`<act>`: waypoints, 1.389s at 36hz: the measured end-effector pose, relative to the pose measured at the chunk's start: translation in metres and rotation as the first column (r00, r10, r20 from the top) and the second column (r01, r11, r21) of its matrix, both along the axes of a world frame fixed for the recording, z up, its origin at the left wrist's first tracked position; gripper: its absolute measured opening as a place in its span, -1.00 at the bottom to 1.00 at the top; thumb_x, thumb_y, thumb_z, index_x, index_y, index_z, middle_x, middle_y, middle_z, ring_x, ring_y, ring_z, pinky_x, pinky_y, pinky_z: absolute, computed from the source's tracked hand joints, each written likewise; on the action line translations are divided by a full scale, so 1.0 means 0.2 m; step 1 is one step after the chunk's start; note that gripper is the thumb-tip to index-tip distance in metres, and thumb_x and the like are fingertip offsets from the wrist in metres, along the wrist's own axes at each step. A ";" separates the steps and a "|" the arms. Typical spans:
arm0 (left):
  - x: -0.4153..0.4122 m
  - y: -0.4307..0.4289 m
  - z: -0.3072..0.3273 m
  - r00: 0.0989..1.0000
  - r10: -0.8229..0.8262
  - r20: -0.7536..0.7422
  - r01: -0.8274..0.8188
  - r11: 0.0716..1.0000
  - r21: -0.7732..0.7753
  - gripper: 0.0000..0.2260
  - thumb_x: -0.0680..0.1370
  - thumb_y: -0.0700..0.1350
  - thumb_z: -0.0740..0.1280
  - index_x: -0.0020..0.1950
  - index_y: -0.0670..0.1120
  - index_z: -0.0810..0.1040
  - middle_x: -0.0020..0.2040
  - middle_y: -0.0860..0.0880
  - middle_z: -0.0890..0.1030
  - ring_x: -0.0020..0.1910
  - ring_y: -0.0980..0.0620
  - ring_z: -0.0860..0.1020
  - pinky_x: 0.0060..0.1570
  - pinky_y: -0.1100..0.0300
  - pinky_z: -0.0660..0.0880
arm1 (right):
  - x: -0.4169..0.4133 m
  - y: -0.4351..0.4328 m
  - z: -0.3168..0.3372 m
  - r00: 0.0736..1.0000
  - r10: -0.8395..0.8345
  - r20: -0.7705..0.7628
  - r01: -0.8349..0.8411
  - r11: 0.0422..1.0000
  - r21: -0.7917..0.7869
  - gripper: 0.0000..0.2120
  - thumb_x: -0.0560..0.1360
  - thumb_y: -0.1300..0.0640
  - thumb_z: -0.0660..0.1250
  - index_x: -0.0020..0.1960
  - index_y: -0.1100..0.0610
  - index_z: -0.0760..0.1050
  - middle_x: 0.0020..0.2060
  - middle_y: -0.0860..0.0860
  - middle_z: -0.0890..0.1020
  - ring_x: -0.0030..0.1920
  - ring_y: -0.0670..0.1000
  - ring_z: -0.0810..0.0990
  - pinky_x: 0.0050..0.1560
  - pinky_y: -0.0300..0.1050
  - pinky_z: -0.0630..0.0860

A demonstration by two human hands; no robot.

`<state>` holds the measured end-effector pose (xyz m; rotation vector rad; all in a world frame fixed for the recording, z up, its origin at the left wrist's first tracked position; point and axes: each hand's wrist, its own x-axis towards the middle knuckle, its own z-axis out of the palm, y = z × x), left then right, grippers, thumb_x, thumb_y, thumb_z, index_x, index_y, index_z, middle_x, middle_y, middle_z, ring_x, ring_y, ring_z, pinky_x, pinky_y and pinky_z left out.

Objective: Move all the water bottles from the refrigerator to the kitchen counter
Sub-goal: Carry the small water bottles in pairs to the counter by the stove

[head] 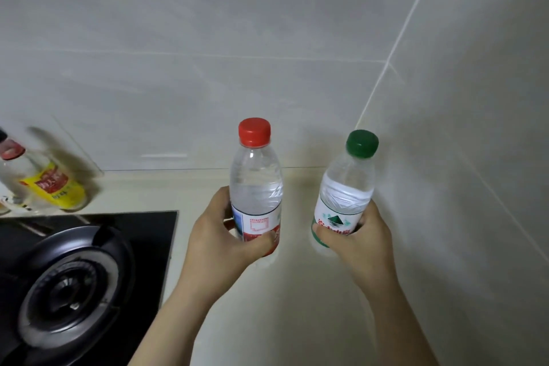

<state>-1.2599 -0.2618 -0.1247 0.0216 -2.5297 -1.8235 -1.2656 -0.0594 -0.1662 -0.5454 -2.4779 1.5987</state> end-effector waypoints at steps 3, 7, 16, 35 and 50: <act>-0.06 0.01 -0.07 0.999 0.003 0.036 -0.003 1.000 -0.012 -0.56 0.26 -0.23 0.54 -0.08 0.18 0.45 -0.13 0.34 0.58 -0.15 0.34 0.55 -0.23 0.51 0.47 | -0.07 0.02 -0.10 1.000 -0.006 0.000 0.006 1.000 0.001 -0.58 0.21 0.17 0.57 -0.02 0.02 0.48 -0.18 -0.10 0.65 -0.18 -0.11 0.64 -0.21 -0.21 0.55; -0.15 0.03 -0.18 0.997 0.018 0.073 -0.015 0.999 -0.033 -0.52 0.26 -0.22 0.56 -0.07 0.22 0.43 -0.14 0.38 0.58 -0.14 0.35 0.56 -0.23 0.51 0.47 | -0.18 0.04 -0.22 1.000 0.000 -0.005 0.000 0.999 0.045 -0.52 0.20 0.15 0.59 0.04 0.06 0.47 -0.14 -0.11 0.64 -0.15 -0.12 0.63 -0.29 -0.41 0.49; -0.31 0.03 -0.40 0.987 0.031 0.158 -0.024 0.999 -0.043 -0.51 0.24 -0.20 0.59 -0.02 0.21 0.46 -0.11 0.31 0.59 -0.12 0.29 0.58 -0.21 0.45 0.50 | -0.41 0.12 -0.48 1.000 -0.013 0.007 0.012 0.993 0.121 -0.49 0.17 0.11 0.59 0.04 0.09 0.45 -0.18 -0.03 0.64 -0.20 -0.02 0.63 -0.20 -0.06 0.59; -0.45 0.06 -0.60 0.970 0.012 0.243 0.004 0.998 -0.061 -0.48 0.24 -0.09 0.60 0.03 0.25 0.42 -0.06 0.35 0.57 -0.06 0.30 0.57 -0.24 0.40 0.53 | -0.75 0.16 -0.70 0.981 -0.179 -0.081 0.188 0.973 0.131 -0.51 0.18 0.16 0.59 0.02 0.20 0.47 -0.18 -0.03 0.61 -0.19 0.03 0.61 -0.16 -0.13 0.53; -0.49 0.03 -0.62 0.974 0.001 0.225 0.012 0.998 -0.060 -0.47 0.23 -0.10 0.58 0.04 0.25 0.42 -0.06 0.36 0.57 -0.05 0.28 0.58 -0.22 0.45 0.52 | -0.87 0.11 -0.76 0.954 -0.251 -0.165 0.272 0.955 0.116 -0.45 0.21 0.17 0.58 0.11 0.20 0.42 -0.13 -0.06 0.55 -0.08 0.08 0.61 -0.14 -0.21 0.45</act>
